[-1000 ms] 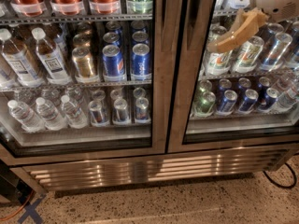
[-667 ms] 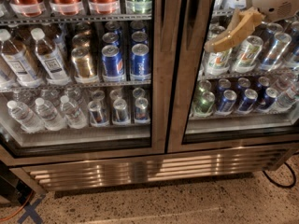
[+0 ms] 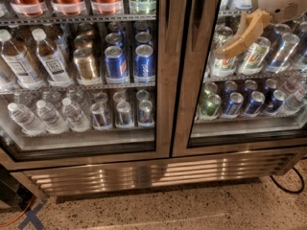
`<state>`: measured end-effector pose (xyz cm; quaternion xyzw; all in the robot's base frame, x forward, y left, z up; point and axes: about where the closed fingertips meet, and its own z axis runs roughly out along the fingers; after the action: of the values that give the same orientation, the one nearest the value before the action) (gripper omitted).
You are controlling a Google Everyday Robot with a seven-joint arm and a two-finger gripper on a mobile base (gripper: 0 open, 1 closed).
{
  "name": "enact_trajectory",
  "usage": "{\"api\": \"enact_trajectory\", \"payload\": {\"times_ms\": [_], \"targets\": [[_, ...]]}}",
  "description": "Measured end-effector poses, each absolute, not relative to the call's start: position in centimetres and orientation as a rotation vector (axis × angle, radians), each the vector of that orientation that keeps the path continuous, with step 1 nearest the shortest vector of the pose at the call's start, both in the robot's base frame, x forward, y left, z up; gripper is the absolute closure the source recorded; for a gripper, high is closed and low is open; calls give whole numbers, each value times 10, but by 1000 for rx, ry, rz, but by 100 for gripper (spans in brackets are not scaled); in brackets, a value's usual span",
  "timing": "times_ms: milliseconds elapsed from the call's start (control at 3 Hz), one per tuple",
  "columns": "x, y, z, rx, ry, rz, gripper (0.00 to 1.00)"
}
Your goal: Open right fridge door
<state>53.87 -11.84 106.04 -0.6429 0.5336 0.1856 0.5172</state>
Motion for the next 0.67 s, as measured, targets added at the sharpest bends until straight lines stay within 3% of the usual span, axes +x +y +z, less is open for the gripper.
{"api": "enact_trajectory", "payload": {"times_ms": [667], "targets": [[530,-116,1062,-1537,1268,451,0]]}}
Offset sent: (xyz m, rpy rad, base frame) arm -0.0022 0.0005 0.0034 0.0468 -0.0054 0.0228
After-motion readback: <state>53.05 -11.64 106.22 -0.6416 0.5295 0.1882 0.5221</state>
